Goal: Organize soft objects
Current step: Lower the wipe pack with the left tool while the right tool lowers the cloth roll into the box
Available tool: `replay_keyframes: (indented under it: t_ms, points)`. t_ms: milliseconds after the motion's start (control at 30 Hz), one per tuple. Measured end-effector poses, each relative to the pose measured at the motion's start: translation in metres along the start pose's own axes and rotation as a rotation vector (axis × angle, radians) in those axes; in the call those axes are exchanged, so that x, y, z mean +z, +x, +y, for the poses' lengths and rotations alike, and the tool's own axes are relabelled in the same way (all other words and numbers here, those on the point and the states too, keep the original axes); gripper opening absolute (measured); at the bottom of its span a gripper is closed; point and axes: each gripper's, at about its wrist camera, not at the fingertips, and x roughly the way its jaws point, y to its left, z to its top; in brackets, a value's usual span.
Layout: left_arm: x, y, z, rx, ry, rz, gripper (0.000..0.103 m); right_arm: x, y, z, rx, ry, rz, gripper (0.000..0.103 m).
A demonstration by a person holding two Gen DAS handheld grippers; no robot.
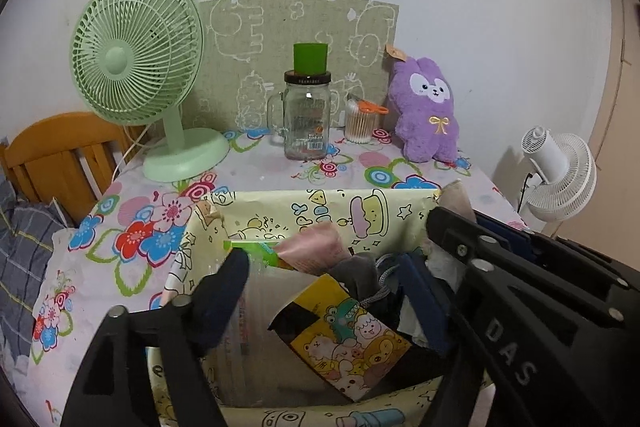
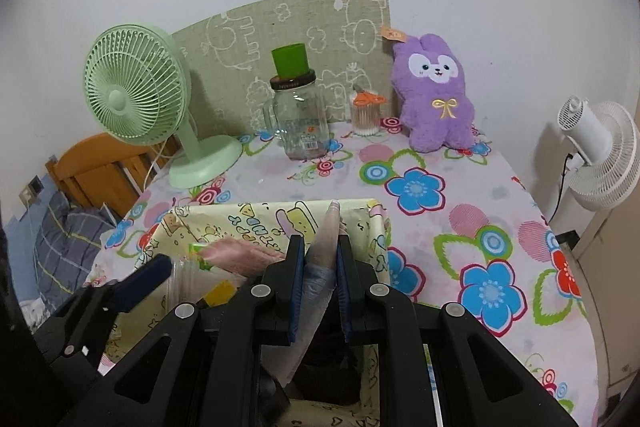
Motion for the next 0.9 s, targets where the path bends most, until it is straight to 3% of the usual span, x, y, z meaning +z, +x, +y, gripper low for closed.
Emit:
replay_keyframes:
  t_ms: [200,533,767,800,867,900]
  points:
    - [-0.001,-0.003,0.006,0.064,0.006,-0.014,0.089,0.001,0.006,0.008,0.016,-0.011,-0.012,0.018]
    - [-0.003,0.005,0.026,0.076,-0.029,0.042,0.090,0.003,0.020,0.026,0.068,-0.061,-0.006,0.018]
    - [-0.006,0.012,0.026,0.076,-0.030,0.052,0.090,0.004,0.031,0.030,0.020,-0.103,0.011,0.019]
    - [-0.007,0.013,0.026,0.080,-0.027,0.051,0.090,0.004,0.033,0.029,0.019,-0.107,0.017,0.022]
    - [-0.007,0.013,0.024,0.089,-0.020,0.047,0.090,0.003,0.037,0.029,0.006,-0.114,0.030,0.041]
    - [-0.008,0.013,0.024,0.093,-0.016,0.045,0.090,0.003,0.038,0.028,-0.006,-0.116,0.037,0.061]
